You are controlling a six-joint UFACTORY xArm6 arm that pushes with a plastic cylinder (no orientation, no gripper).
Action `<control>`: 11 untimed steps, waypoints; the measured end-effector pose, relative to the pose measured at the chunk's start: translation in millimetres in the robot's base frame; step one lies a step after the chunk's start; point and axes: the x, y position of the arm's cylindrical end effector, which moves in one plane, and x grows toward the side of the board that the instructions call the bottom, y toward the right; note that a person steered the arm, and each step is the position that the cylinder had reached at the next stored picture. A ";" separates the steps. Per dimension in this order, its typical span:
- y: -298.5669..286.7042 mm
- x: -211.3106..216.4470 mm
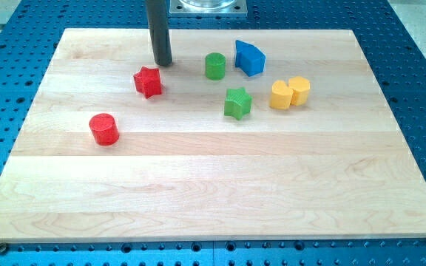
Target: Move the red circle to the left of the red star
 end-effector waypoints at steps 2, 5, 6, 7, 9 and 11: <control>-48.7 50.1; -11.8 75.9; 8.1 72.9; 14.8 94.4; -39.7 151.3; -57.6 198.6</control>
